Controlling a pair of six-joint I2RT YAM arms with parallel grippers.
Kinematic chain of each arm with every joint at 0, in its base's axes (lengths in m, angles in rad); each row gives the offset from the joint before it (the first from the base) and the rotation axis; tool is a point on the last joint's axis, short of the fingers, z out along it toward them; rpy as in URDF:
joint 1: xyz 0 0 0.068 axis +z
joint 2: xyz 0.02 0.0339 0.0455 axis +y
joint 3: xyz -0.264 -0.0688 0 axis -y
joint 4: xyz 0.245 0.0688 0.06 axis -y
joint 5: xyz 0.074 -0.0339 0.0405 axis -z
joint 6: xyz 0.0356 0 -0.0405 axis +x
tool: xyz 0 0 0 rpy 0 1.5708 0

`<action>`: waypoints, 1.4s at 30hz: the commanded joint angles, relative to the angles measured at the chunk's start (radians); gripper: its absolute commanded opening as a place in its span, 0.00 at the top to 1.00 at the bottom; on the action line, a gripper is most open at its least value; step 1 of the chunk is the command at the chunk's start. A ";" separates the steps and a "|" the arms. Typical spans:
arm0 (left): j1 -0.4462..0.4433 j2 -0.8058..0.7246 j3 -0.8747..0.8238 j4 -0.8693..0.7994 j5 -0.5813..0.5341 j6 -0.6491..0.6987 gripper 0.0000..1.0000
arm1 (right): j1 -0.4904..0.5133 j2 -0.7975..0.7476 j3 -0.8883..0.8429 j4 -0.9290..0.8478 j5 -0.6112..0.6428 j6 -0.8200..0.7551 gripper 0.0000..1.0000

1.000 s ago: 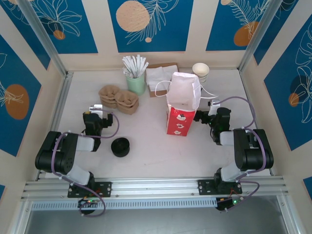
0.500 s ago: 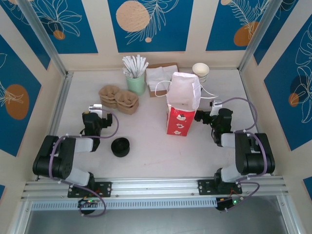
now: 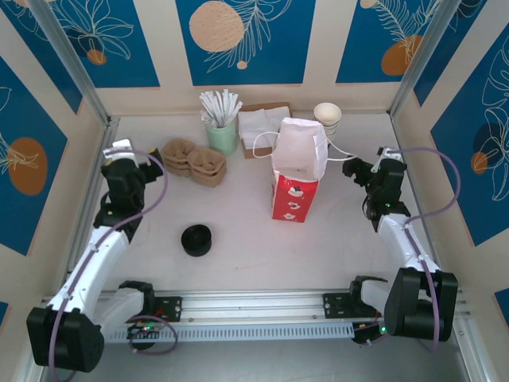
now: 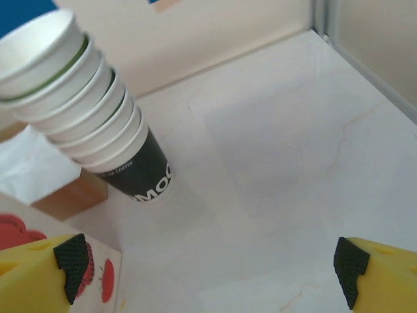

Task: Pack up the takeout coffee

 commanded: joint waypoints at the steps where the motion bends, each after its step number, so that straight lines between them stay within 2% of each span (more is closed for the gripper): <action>1: 0.006 0.005 0.111 -0.353 -0.026 -0.135 0.01 | -0.011 0.005 0.174 -0.319 -0.011 0.216 0.01; 4: 0.006 -0.006 0.169 -0.430 0.020 -0.187 0.01 | -0.009 0.107 0.403 -0.557 -0.077 0.314 0.01; 6: 0.006 -0.006 0.196 -0.465 0.061 -0.203 0.01 | -0.001 0.194 0.543 -0.672 -0.137 0.319 0.01; 10: 0.006 0.009 0.242 -0.513 0.156 -0.200 0.01 | 0.047 0.333 0.742 -0.793 -0.185 0.305 0.01; 13: 0.006 0.021 0.265 -0.532 0.214 -0.184 0.01 | 0.064 0.391 0.827 -0.807 -0.209 0.293 0.01; 18: 0.006 0.037 0.302 -0.565 0.258 -0.165 0.01 | 0.075 0.501 1.013 -0.908 -0.219 0.270 0.13; 21: 0.006 0.030 0.301 -0.567 0.274 -0.167 0.01 | 0.076 0.540 1.079 -0.921 -0.206 0.257 0.16; 30: 0.006 0.010 0.298 -0.597 0.275 -0.162 0.01 | 0.091 0.751 1.369 -1.022 -0.168 0.186 0.39; 36: 0.006 -0.004 0.297 -0.620 0.260 -0.157 0.01 | 0.112 0.882 1.553 -1.108 -0.122 0.155 0.44; 42: 0.006 -0.006 0.302 -0.633 0.255 -0.154 0.01 | 0.128 0.944 1.619 -1.130 -0.088 0.143 0.50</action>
